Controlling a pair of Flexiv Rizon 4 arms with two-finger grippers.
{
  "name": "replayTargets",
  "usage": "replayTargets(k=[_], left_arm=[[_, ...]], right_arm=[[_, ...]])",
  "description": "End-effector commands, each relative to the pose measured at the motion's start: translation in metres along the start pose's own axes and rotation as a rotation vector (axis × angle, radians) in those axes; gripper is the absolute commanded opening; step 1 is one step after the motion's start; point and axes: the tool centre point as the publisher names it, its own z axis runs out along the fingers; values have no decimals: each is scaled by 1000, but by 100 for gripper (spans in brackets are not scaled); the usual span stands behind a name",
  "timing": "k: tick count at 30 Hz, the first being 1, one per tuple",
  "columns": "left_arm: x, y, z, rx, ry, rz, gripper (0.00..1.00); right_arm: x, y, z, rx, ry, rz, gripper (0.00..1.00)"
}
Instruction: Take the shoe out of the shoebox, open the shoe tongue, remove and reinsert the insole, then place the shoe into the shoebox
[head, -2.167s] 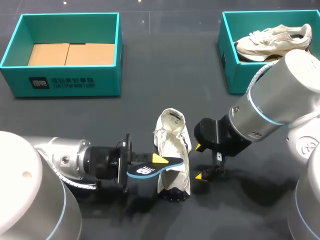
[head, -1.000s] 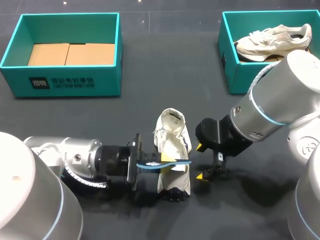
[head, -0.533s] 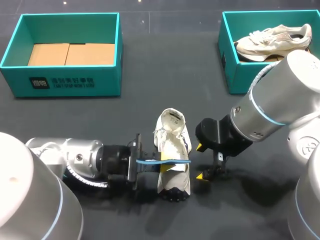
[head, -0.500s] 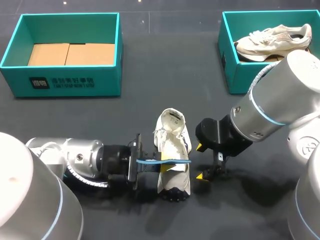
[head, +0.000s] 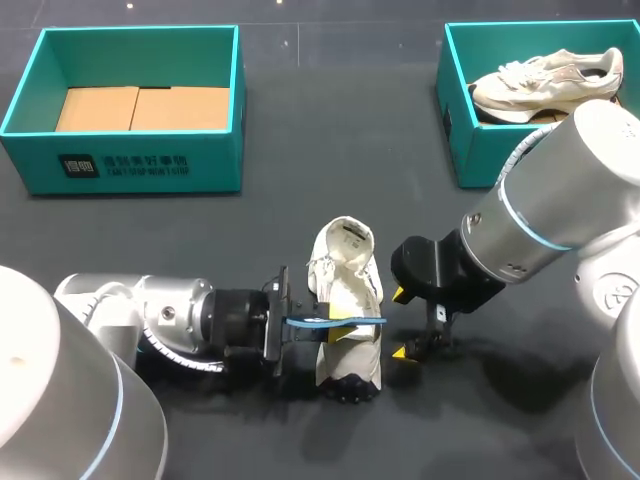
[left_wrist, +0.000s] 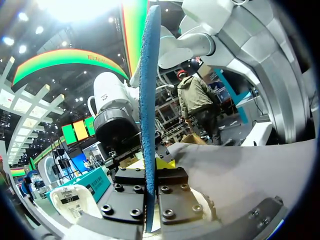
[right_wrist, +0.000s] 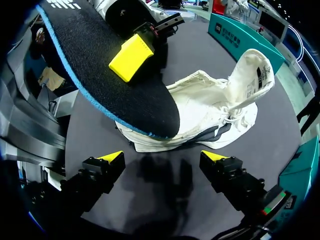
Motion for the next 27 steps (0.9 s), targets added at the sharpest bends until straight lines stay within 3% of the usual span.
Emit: replayTargets(k=[1, 27], left_arm=[[1, -2, 2, -9, -9, 5, 0], [4, 10, -9, -105, 10, 63, 0]], right_arm=[[2, -1, 0, -1, -4, 0, 100], [2, -1, 0, -1, -4, 0, 100]])
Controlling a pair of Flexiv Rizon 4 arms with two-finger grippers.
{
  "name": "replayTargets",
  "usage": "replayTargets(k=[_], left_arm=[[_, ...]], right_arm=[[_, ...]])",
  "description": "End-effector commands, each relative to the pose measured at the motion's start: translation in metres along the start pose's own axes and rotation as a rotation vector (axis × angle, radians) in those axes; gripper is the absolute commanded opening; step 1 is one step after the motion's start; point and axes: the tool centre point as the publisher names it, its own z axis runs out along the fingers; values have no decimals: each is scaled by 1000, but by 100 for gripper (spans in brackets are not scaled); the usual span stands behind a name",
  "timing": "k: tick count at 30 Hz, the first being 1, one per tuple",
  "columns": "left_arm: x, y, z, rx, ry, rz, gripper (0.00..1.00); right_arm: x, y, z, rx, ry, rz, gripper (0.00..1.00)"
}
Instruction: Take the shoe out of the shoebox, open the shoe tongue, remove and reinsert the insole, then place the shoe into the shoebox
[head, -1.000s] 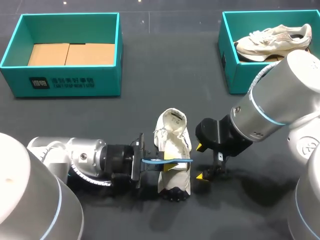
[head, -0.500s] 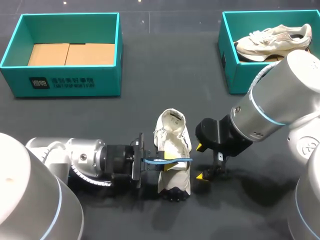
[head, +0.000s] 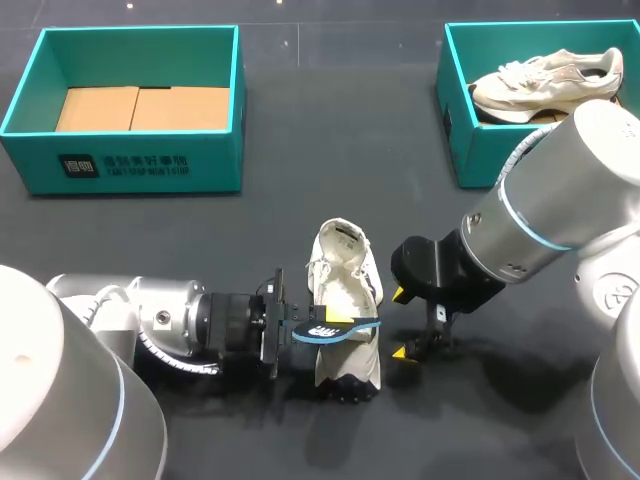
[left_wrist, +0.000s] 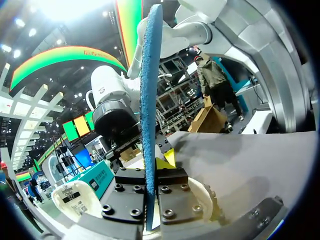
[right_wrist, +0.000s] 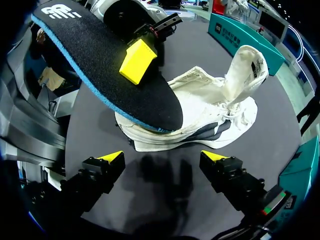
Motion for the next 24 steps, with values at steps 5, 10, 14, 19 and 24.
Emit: replayTargets(k=[5, 10, 14, 19, 24], left_arm=[[0, 5, -4, -25, 3, 15, 0], [-1, 8, -7, -40, -5, 30, 0], [-1, 11, -8, -47, 2, 45, 0], [-1, 17, -9, -51, 0, 58, 0], [-2, 25, -9, -50, -5, 59, 0]], right_arm=[[2, -1, 0, -1, -4, 0, 100], [2, -1, 0, -1, -4, 0, 100], [2, -1, 0, -1, -4, 0, 100], [2, -1, 0, -1, -4, 0, 100], [2, -1, 0, -1, -4, 0, 100]])
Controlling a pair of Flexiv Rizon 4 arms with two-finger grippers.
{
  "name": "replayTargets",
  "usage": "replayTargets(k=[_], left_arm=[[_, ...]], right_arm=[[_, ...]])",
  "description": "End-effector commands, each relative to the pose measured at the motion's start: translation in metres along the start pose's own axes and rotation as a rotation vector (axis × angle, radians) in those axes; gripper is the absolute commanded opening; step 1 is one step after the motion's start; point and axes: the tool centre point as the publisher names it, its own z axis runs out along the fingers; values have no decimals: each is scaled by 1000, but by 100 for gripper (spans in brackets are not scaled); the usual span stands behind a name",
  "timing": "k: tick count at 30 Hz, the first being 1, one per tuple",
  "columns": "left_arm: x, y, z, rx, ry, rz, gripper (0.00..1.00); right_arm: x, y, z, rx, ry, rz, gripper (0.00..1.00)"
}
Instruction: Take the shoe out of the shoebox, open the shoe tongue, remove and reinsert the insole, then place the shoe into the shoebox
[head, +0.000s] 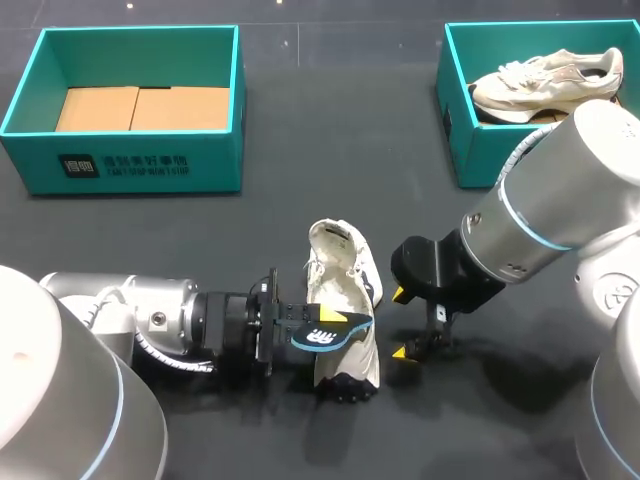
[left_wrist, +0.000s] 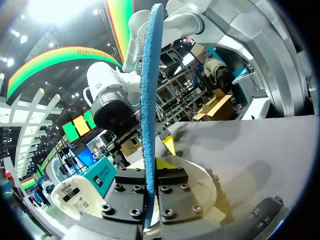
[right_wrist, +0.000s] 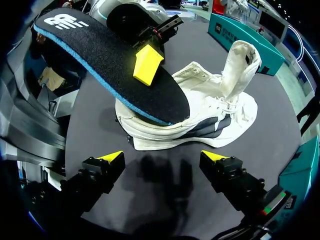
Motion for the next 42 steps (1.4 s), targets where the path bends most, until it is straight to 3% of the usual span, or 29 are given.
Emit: replayTargets(k=[1, 26, 42], left_arm=[[1, 9, 1, 4, -2, 0, 0], [-6, 42, 5, -87, -40, -23, 0], [-6, 25, 6, -74, -34, -16, 0]], right_arm=[[2, -1, 0, -1, -4, 0, 100], [2, -1, 0, -1, -4, 0, 100], [2, -1, 0, -1, -4, 0, 100]])
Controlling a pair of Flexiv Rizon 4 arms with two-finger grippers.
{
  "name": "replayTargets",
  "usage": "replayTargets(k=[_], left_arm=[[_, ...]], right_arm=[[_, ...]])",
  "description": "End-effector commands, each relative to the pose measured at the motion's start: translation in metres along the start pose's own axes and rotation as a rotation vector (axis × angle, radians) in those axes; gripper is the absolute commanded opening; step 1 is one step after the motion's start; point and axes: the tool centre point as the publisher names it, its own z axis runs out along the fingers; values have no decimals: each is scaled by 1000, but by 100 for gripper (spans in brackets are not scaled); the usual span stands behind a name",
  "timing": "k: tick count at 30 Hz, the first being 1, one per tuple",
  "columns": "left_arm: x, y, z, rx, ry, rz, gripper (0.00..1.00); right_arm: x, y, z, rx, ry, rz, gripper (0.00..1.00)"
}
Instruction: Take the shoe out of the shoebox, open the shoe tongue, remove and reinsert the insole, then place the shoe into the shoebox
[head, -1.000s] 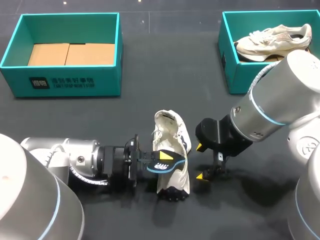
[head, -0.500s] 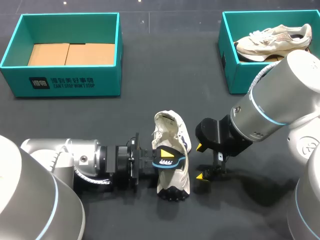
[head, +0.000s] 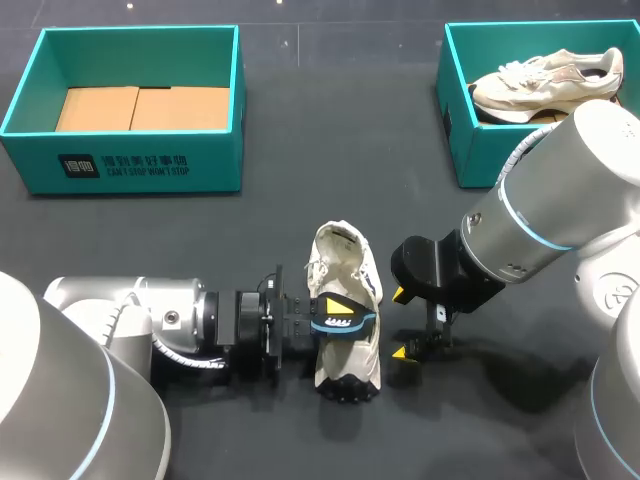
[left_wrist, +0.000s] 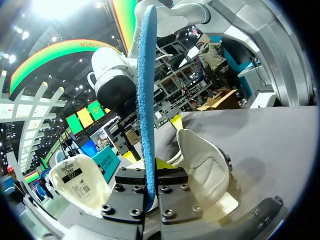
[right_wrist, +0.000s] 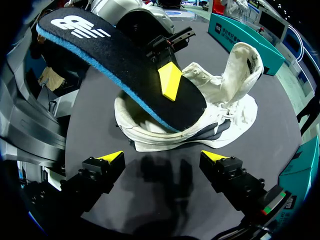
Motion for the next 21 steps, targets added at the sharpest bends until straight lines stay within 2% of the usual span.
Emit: replayTargets(k=[1, 11, 15, 21], left_arm=[[2, -5, -2, -3, 1, 1, 0], [3, -5, -5, -8, 11, -1, 0], [3, -6, -5, -12, 12, 0, 10], [2, -11, -6, -16, 9, 2, 11]], right_arm=[[2, -1, 0, -1, -4, 0, 100], [2, -1, 0, -1, -4, 0, 100], [2, -1, 0, -1, -4, 0, 100], [2, -1, 0, -1, -4, 0, 100]])
